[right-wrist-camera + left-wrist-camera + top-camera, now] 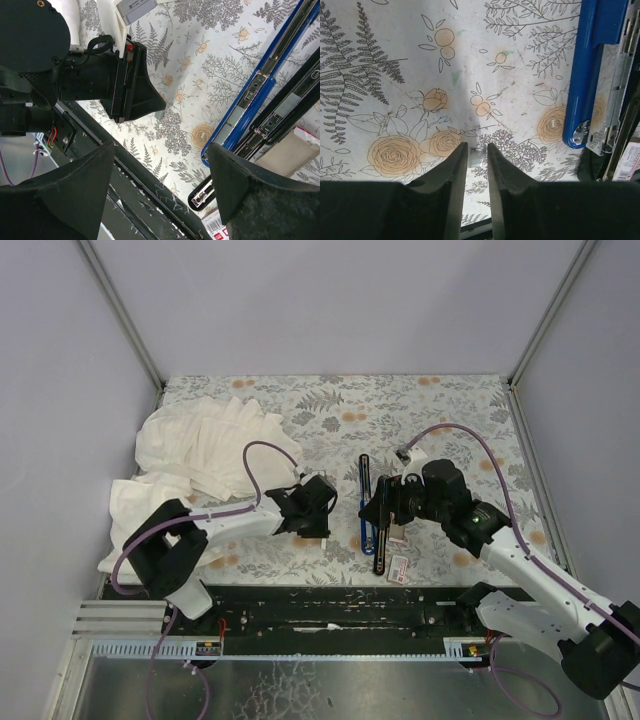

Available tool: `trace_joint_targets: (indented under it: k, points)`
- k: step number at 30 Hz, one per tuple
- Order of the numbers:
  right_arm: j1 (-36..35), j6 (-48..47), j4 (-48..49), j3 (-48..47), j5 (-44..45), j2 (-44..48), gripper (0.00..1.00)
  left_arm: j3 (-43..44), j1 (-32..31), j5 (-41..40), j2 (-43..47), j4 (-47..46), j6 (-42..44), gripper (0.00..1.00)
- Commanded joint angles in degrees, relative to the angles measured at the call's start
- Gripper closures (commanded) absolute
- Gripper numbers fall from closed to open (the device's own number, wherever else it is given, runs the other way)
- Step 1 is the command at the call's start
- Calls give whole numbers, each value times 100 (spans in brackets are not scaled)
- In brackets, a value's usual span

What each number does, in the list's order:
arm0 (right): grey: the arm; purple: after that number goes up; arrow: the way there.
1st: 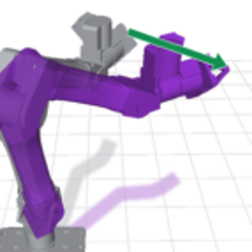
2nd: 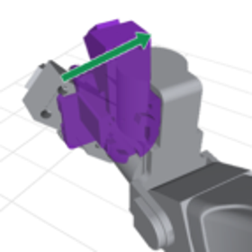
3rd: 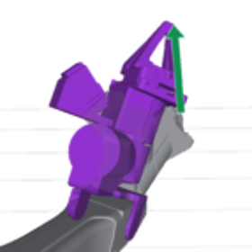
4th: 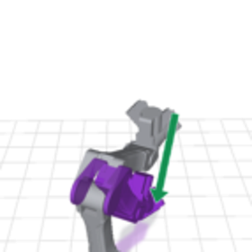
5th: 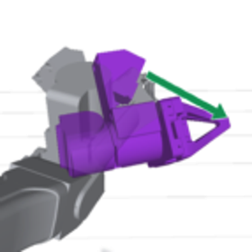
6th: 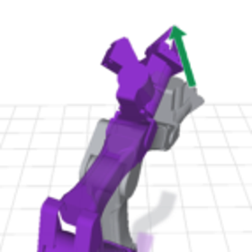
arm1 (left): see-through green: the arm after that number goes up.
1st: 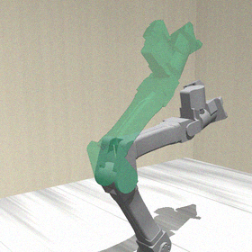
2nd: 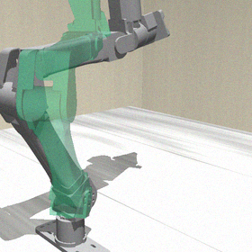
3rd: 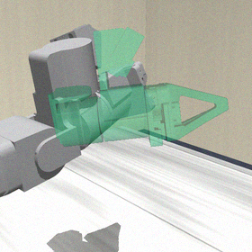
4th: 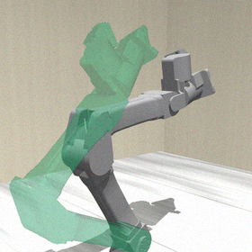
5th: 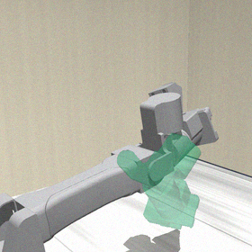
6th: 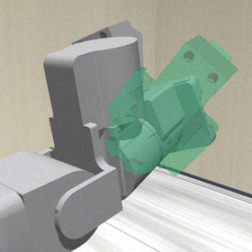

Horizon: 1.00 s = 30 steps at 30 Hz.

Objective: Load the staples into the stapler

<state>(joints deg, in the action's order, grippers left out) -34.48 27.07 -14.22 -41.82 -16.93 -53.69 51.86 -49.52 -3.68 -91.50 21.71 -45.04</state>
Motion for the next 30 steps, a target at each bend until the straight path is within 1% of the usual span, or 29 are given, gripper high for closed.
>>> trace_joint_targets:
  k: [1,6,9,14,20,23,25,28,30]
  points:
    - [14,-165,42,-133,124,-18,18,159,-49,-131,-121,60,-62,76]
    - [20,-134,12,-124,127,-71,18,41,-75,70,-147,1,-78,56]
    - [19,-90,-22,-116,128,-84,19,-214,-84,291,9,-282,-196,51]
    - [20,4,-41,-89,105,-121,18,-729,-111,864,205,-1049,-556,49]
    - [18,94,-44,-39,129,-160,18,-1117,-144,1166,279,-1838,-723,49]
    - [11,129,-126,-19,223,-257,19,-1176,-137,1173,283,-2082,-744,49]
    - [7,132,-176,-6,259,-352,19,-1187,-140,1063,375,-2097,-718,49]
    - [-8,116,-168,23,273,-553,19,-1159,-91,729,666,-1831,-558,49]
    - [-78,122,-186,-15,345,-719,22,-1130,73,594,941,-1569,-346,44]
